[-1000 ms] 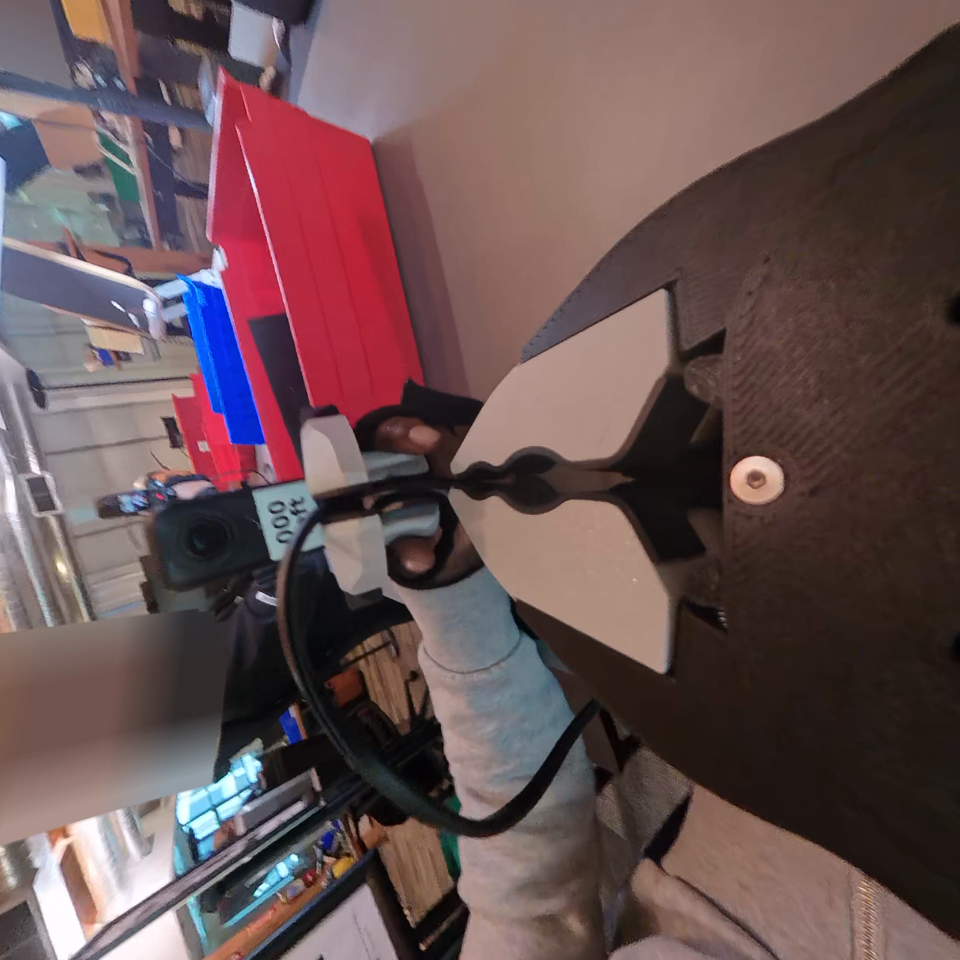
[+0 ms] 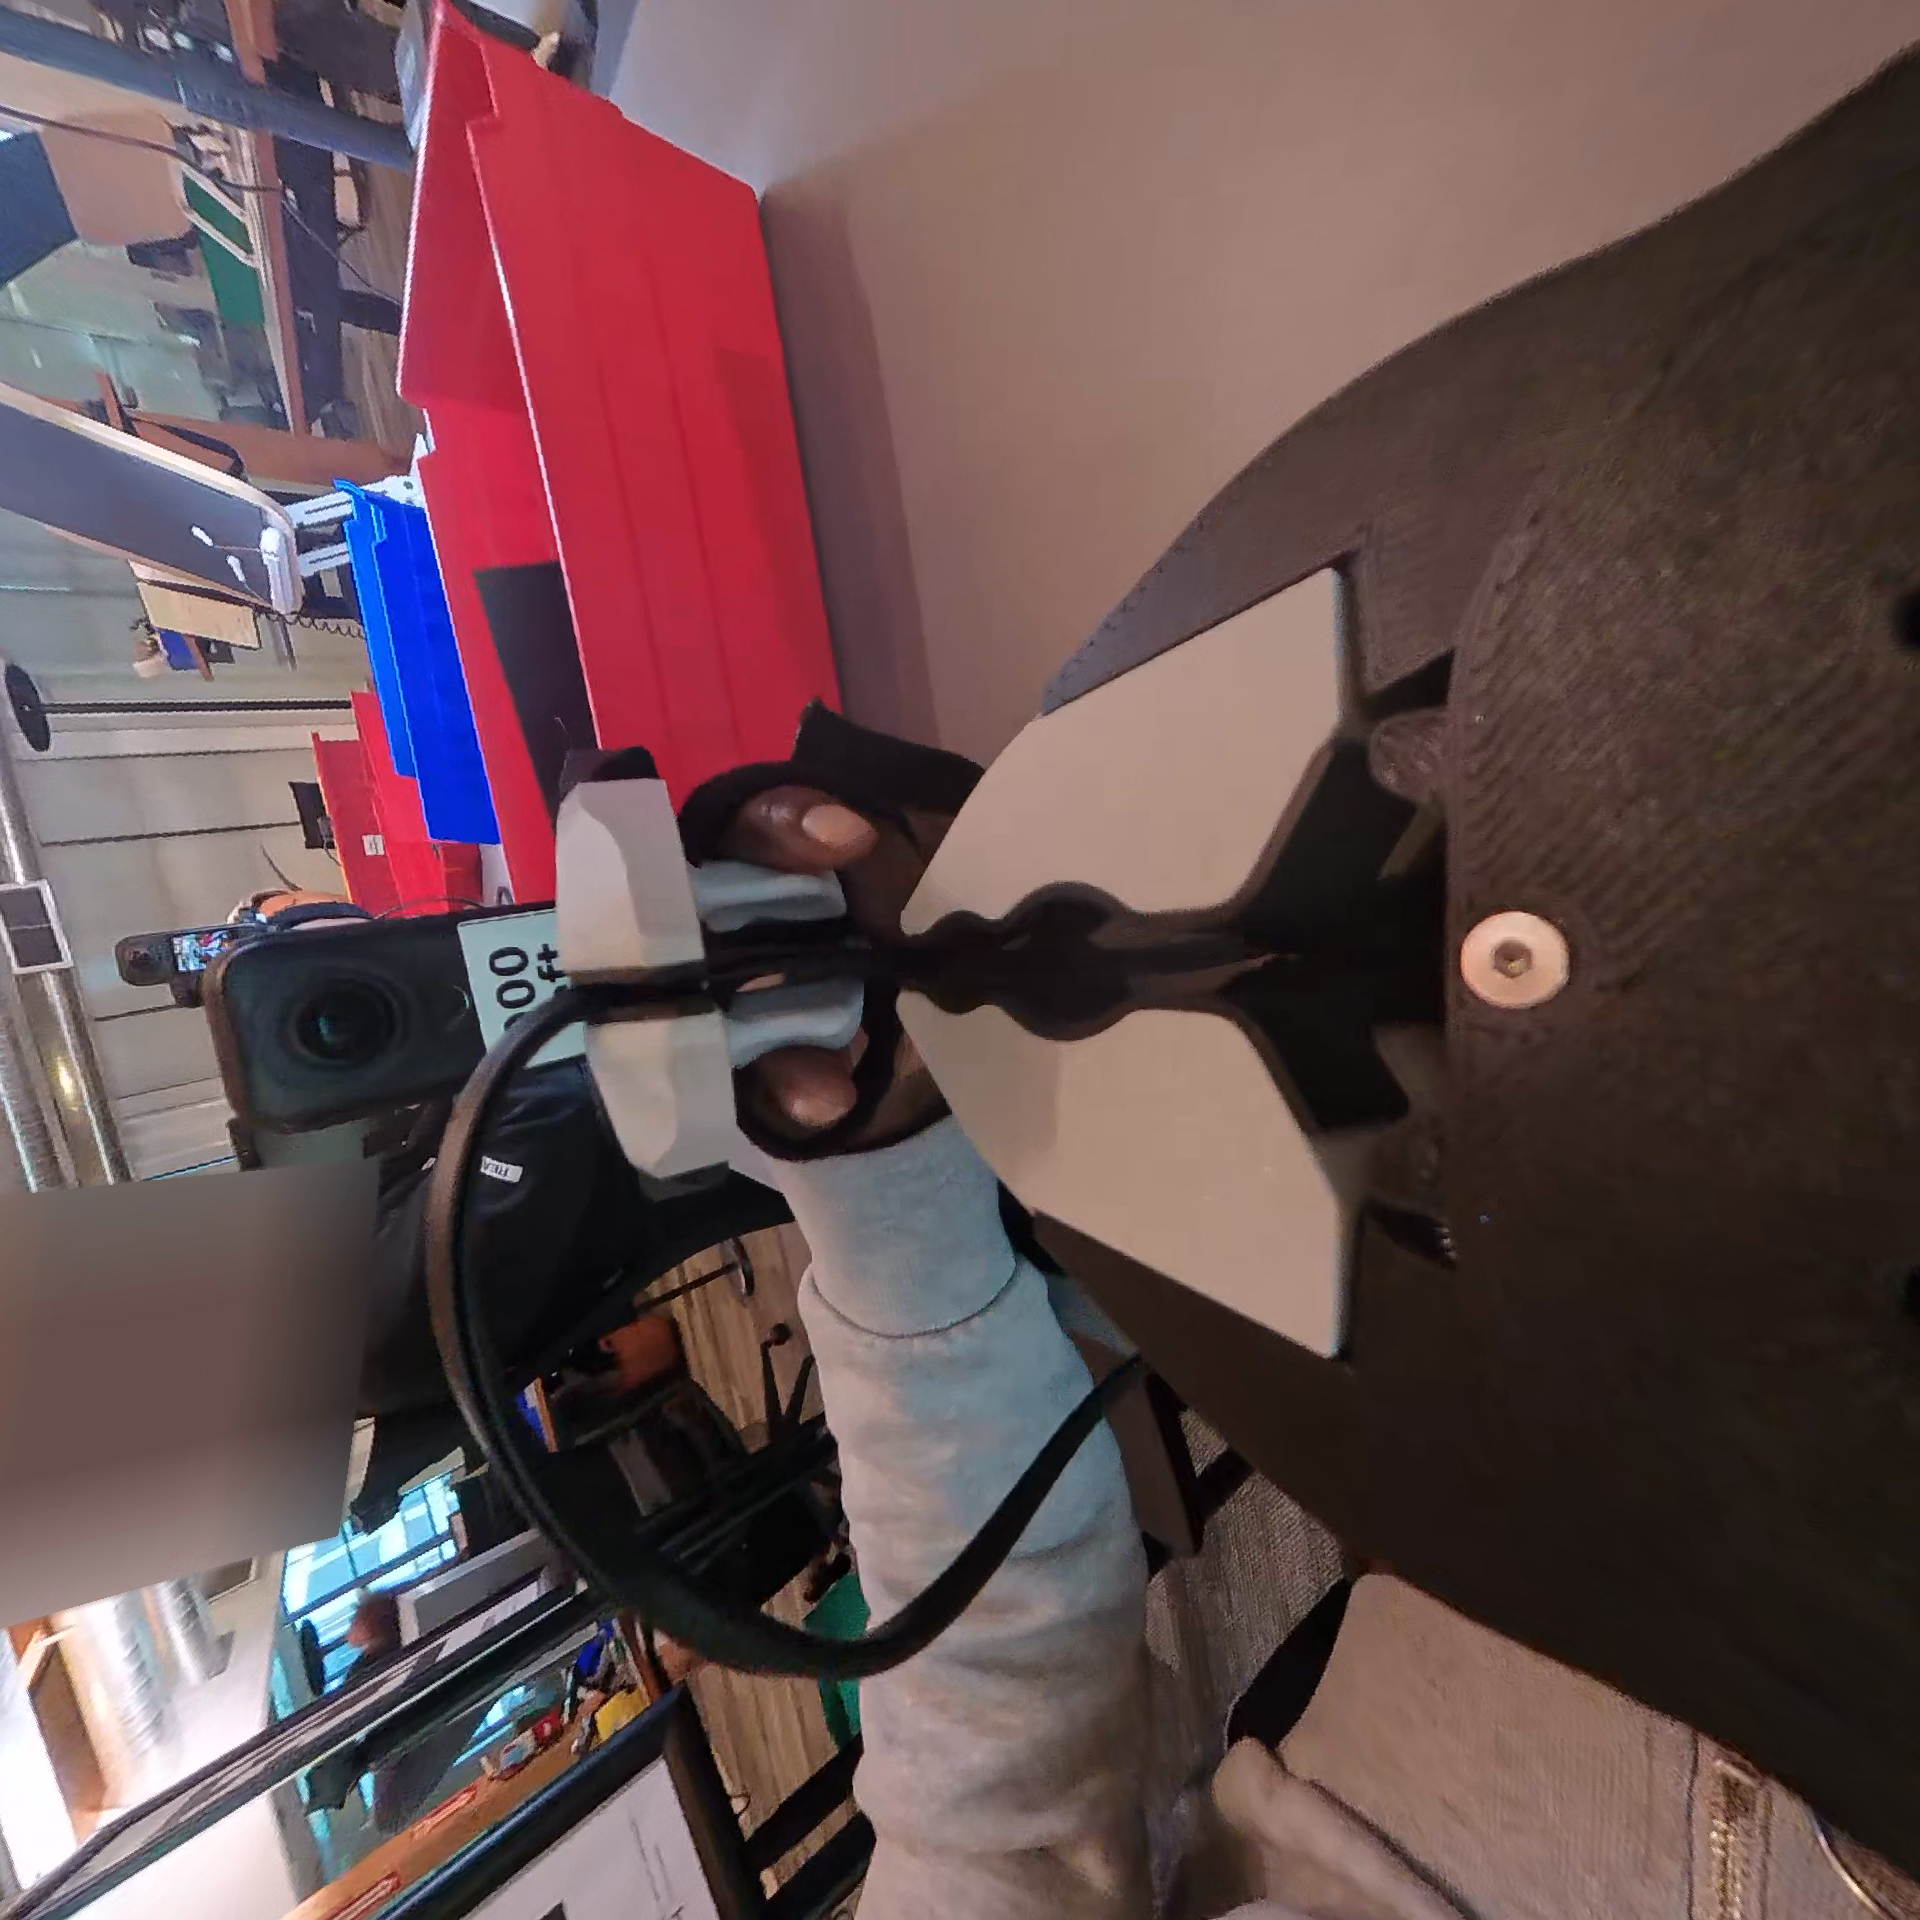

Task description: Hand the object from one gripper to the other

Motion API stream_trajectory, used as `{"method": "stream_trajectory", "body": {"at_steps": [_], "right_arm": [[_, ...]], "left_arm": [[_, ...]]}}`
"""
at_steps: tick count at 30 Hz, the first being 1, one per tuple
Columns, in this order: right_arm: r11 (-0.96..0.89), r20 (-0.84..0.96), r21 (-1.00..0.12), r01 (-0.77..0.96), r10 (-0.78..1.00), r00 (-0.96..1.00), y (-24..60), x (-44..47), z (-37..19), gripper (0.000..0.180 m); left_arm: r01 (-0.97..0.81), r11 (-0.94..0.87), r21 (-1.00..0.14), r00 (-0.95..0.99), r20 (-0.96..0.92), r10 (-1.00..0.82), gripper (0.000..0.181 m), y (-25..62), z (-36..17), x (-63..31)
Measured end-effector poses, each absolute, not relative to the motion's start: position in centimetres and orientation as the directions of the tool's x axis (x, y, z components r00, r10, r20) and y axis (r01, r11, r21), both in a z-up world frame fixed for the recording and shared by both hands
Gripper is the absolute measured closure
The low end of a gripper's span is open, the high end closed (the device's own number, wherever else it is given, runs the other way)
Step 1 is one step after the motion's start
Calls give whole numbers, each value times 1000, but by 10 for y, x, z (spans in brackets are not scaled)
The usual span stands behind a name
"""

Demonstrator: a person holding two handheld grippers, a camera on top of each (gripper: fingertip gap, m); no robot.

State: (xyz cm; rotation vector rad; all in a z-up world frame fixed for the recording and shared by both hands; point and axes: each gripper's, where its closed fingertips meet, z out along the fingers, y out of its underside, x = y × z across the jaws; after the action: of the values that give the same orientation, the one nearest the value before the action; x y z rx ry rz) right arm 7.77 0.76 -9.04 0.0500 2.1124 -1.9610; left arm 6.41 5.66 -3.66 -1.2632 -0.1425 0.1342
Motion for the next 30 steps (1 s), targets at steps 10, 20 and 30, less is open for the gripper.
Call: {"method": "stream_trajectory", "body": {"at_steps": [10,20,30], "right_arm": [[-133,-141,-981,144,-33,-990,37,50,-49,176],[-167,-94,-982,93,-4,-996,43,49,-41,175],[-36,-138,-989,141,-80,-987,38,56,-59,142]], "left_arm": [[-15,199,-980,964,39,264,155,58,-51,53],[-9,68,-998,959,11,283,177,64,-69,49],[-53,246,-968,974,4,227,178,52,-40,61]]}}
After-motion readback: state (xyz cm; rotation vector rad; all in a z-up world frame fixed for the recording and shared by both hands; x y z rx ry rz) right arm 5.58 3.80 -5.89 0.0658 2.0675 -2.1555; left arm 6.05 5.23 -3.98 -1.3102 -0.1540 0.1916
